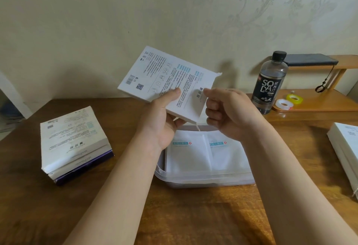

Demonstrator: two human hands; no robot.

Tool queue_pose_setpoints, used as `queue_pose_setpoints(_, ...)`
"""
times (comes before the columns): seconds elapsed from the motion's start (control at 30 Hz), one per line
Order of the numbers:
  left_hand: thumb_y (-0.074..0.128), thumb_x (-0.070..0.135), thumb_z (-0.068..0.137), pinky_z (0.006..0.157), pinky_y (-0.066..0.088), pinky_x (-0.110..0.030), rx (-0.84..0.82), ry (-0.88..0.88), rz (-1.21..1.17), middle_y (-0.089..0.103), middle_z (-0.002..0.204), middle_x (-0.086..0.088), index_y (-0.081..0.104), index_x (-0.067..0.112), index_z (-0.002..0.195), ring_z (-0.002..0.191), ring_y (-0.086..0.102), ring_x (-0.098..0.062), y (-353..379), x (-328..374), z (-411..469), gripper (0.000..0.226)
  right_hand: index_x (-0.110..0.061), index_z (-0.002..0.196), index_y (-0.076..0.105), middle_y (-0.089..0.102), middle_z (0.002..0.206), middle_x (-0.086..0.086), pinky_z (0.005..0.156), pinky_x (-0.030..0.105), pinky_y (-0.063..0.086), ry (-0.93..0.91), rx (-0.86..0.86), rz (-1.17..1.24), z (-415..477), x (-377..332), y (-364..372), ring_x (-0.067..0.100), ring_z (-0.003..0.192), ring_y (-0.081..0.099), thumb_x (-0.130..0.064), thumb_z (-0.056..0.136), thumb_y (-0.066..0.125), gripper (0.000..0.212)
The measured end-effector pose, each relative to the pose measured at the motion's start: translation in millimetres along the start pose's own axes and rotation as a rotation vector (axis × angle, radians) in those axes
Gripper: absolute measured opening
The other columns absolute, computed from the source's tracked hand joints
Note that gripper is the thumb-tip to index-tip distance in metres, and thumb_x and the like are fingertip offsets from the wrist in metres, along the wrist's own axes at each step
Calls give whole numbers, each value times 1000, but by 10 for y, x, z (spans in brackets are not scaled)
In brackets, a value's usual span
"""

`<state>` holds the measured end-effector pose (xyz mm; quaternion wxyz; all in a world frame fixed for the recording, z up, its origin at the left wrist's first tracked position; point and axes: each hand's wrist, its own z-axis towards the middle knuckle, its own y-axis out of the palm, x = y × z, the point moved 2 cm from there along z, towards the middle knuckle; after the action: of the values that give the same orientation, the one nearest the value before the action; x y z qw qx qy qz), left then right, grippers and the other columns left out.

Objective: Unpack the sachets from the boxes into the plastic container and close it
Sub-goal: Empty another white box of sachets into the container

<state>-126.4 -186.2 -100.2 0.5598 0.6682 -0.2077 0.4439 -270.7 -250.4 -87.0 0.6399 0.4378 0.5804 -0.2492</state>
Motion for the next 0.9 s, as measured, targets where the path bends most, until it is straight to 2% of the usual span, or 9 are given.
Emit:
queue_pose_setpoints(0.17, 63, 14, 93, 57, 56, -29, -47, -14, 34, 73, 110, -4, 64, 26, 130, 95, 68, -22, 31, 25, -26, 39, -10, 84, 51, 34, 51, 2, 45, 25, 23, -17, -77, -60, -44, -50, 7, 16, 42, 23, -14, 95, 56, 13)
queue_pose_setpoints(0.27, 61, 15, 94, 61, 57, -29, -99, -68, 36, 73, 110, -4, 69, 26, 117, 97, 67, -23, 41, 20, -39, 27, -1, 103, 57, 32, 42, 2, 43, 23, 21, -4, -153, -51, -76, -70, 28, 14, 34, 23, -11, 98, 50, 13)
queue_pose_setpoints(0.4, 62, 14, 94, 60, 57, -28, -102, -87, 6, 76, 105, 0, 71, 28, 109, 90, 70, -18, 62, -5, -47, 23, -3, 87, 56, 29, 37, -2, 41, 21, 18, -19, -156, -27, -52, -63, 4, 10, 30, 19, -6, 97, 51, 11)
queue_pose_setpoints(0.5, 62, 12, 94, 56, 55, -26, -54, -40, -13, 76, 98, 2, 70, 29, 106, 83, 72, -16, 62, 8, -38, 23, -10, 62, 45, 33, 38, -1, 40, 20, 21, -49, -72, -5, 11, -29, -21, 10, 31, 21, -9, 94, 63, 36)
queue_pose_setpoints(0.6, 62, 9, 93, 65, 55, -30, 0, -30, -53, 77, 94, 2, 71, 27, 104, 83, 72, -16, 36, 23, -20, 22, -5, 82, 54, 35, 39, 0, 39, 20, 23, -42, -15, -30, 32, 8, 0, 11, 31, 22, -20, 87, 73, 24)
queue_pose_setpoints(0.67, 62, 8, 92, 70, 54, -31, 30, -47, -79, 78, 94, 1, 71, 25, 104, 84, 73, -17, 32, 18, -14, 23, -9, 100, 57, 34, 41, 1, 40, 20, 22, -37, 20, -49, 46, 22, -8, 11, 33, 21, -27, 83, 77, 31)
queue_pose_setpoints(0.7, 61, 8, 92, 70, 54, -31, 43, -55, -94, 78, 94, 0, 71, 24, 104, 85, 73, -17, 30, 17, -11, 23, -10, 99, 57, 33, 42, 1, 41, 20, 20, -38, 36, -52, 48, 18, -19, 11, 33, 20, -30, 80, 78, 34)
queue_pose_setpoints(0.8, 60, 6, 93, 64, 57, -28, 87, -60, -158, 79, 95, -1, 72, 23, 101, 85, 75, -17, -3, 32, 4, 23, -11, 73, 51, 31, 41, 1, 44, 21, 15, -37, 76, -57, 37, -23, -71, 12, 34, 18, -27, 83, 77, 32)
queue_pose_setpoints(0.9, 58, 5, 93, 63, 60, -28, 107, -51, -189, 79, 96, -2, 71, 22, 101, 85, 76, -18, -38, 53, 12, 23, -13, 64, 49, 29, 43, 3, 47, 25, 13, -59, 108, -84, 16, -63, -104, 13, 35, 17, -21, 86, 76, 35)
